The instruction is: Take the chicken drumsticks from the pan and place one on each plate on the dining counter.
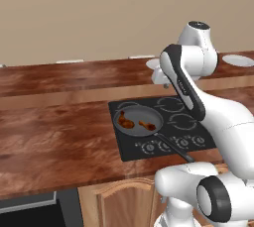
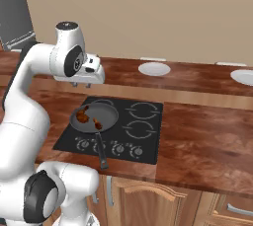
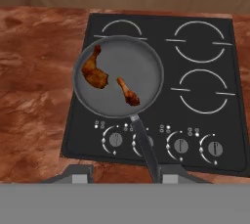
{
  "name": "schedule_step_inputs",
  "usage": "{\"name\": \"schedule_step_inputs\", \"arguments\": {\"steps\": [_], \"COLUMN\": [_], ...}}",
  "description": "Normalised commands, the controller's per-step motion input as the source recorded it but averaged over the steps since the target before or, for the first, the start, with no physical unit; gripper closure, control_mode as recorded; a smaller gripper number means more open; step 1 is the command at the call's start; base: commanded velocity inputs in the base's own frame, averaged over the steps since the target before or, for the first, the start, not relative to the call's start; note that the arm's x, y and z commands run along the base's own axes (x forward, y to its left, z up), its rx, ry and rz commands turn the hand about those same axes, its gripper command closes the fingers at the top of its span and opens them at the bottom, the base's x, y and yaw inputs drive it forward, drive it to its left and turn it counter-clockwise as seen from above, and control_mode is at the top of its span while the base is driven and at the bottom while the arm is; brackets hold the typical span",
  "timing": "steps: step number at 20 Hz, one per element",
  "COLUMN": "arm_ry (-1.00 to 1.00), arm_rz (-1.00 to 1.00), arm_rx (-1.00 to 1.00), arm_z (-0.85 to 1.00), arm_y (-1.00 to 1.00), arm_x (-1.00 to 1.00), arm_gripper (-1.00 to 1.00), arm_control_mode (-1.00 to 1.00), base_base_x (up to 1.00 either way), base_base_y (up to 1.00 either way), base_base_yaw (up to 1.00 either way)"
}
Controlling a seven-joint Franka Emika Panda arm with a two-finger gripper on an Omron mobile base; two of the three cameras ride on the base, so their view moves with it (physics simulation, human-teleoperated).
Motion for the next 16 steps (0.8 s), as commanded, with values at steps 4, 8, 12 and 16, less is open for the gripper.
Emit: {"name": "schedule_step_inputs", "arguments": {"steps": [4, 8, 12, 16], "arm_ry": [0.02, 0.00, 0.00, 0.00], "arm_rz": [0.00, 0.00, 0.01, 0.09], "arm_rx": [0.00, 0.01, -0.01, -0.03], "arm_z": [-0.09, -0.45, -0.60, -0.60], "arm_y": [-0.03, -0.21, -0.08, 0.00], "arm_x": [-0.08, -0.26, -0.03, 0.31], "arm_gripper": [-1.00, -1.00, -1.00, -1.00], "arm_control_mode": [-1.00, -1.00, -1.00, -1.00], "base_base_x": [0.00, 0.00, 0.00, 0.00], "base_base_y": [0.00, 0.00, 0.00, 0.00], "base_base_yaw": [0.00, 0.00, 0.00, 0.00]}}
